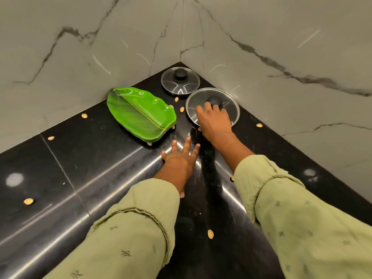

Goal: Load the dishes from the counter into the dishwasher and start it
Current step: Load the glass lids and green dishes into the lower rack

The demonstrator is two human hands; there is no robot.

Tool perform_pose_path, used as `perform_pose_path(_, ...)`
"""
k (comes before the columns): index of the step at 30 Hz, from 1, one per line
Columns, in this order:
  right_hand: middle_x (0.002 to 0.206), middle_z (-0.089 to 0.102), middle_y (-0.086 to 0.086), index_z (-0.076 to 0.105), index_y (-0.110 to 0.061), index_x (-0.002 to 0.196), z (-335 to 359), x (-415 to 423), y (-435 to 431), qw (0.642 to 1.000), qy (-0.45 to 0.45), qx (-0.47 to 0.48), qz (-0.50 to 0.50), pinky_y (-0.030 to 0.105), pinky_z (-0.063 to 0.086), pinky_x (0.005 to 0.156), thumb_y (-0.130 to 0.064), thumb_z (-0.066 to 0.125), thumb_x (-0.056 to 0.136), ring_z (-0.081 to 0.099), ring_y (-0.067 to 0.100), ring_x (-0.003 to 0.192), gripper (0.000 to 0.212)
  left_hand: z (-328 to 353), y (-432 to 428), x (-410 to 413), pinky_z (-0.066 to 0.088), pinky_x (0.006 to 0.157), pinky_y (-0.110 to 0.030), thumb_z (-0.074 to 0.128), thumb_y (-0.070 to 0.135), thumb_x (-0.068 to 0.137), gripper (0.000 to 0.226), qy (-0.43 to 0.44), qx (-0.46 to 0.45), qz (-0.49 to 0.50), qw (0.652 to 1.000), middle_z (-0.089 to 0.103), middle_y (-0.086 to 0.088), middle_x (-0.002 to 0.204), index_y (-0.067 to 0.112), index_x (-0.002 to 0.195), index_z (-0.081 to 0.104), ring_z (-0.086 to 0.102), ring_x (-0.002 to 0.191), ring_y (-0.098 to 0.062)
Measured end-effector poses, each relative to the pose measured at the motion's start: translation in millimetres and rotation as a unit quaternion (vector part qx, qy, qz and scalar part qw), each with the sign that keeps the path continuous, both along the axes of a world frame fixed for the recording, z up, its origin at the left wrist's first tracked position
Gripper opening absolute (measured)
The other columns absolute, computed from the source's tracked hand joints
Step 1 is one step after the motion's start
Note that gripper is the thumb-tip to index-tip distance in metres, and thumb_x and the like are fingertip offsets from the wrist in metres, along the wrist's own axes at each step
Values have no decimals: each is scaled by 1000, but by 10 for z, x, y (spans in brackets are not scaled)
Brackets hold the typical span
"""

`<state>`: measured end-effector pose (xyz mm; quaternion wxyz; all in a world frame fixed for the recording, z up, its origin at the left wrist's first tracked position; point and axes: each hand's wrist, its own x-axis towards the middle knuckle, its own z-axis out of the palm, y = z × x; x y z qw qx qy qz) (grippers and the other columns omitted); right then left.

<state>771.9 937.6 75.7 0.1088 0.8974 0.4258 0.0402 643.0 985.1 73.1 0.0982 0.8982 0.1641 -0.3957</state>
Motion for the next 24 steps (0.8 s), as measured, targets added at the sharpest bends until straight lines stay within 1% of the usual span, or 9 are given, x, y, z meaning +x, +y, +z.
perform_pose_path(3, 137, 39, 18, 33, -17, 138, 1, 0, 6, 1000, 15, -8, 20, 47, 53, 76, -12, 61, 89, 50, 42, 116, 57, -3, -6, 16, 13, 112, -72, 98, 17, 53, 159, -1, 5, 2, 1000, -42, 2, 155, 33, 151, -26, -23, 146, -43)
perform_pose_path(6, 158, 11, 22, 22, -25, 147, -39, -17, -12, 997, 18, -50, 52, 50, 56, 78, -11, 52, 94, 35, 53, 131, 63, -12, -13, 24, 13, 112, -72, 99, 20, 52, 161, 5, 11, 1, 1000, -42, 2, 154, 34, 150, -28, -23, 146, -43)
perform_pose_path(8, 161, -2, 20, 26, -27, 145, -52, -11, -48, 996, 21, -63, 56, 57, 55, 81, -15, 49, 98, 27, 57, 136, 54, -22, -11, 32, 13, 112, -73, 99, 21, 51, 161, 7, 11, 1, 1000, -43, 2, 154, 34, 150, -28, -24, 146, -43)
perform_pose_path(10, 162, -3, 20, 36, -25, 139, -29, -18, -83, 997, 27, -65, 40, 61, 54, 81, -17, 45, 99, 25, 59, 136, 42, -21, -14, 31, 13, 112, -73, 99, 21, 51, 162, 7, 11, -1, 1000, -43, 2, 154, 34, 150, -29, -23, 146, -43)
perform_pose_path(14, 155, 10, 36, 35, -17, 138, 106, -92, -109, 998, 21, -67, 1, 59, 54, 84, -16, 48, 98, 33, 64, 128, 43, -28, -11, 2, 13, 112, -72, 99, 20, 51, 161, -4, 13, -4, 1000, -42, 2, 155, 34, 151, -27, -23, 146, -43)
perform_pose_path(16, 152, 11, 41, 32, -14, 137, 190, -112, -137, 998, 22, -52, -16, 59, 54, 85, -9, 45, 99, 36, 66, 125, 41, -27, -11, -2, 13, 112, -72, 99, 20, 51, 161, -10, 12, -5, 1000, -41, 2, 155, 34, 151, -27, -23, 146, -43)
perform_pose_path(19, 144, 24, 47, 25, -15, 140, 338, -96, -220, 999, 13, -7, -36, 56, 55, 82, 1, 47, 96, 50, 62, 115, 52, -24, -20, -10, 14, 112, -72, 98, 22, 52, 161, -11, 17, -9, 1000, -41, 1, 155, 33, 150, -28, -22, 146, -44)
perform_pose_path(22, 115, 59, 35, 17, -13, 147, 448, -74, -340, 997, -37, 50, -54, 42, 48, 62, 6, 53, 89, 66, 45, 91, 71, -26, -21, -38, 16, 112, -71, 98, 24, 52, 161, -23, 22, -19, 999, -40, 0, 156, 31, 151, -28, -20, 147, -44)
perform_pose_path(24, 99, 66, 23, 18, -11, 148, 510, -57, -424, 984, -24, 129, -116, 41, 47, 61, 4, 55, 88, 66, 39, 81, 72, -29, -16, -59, 16, 113, -71, 98, 23, 53, 159, -33, 22, -24, 999, -38, -1, 157, 31, 152, -27, -19, 147, -44)
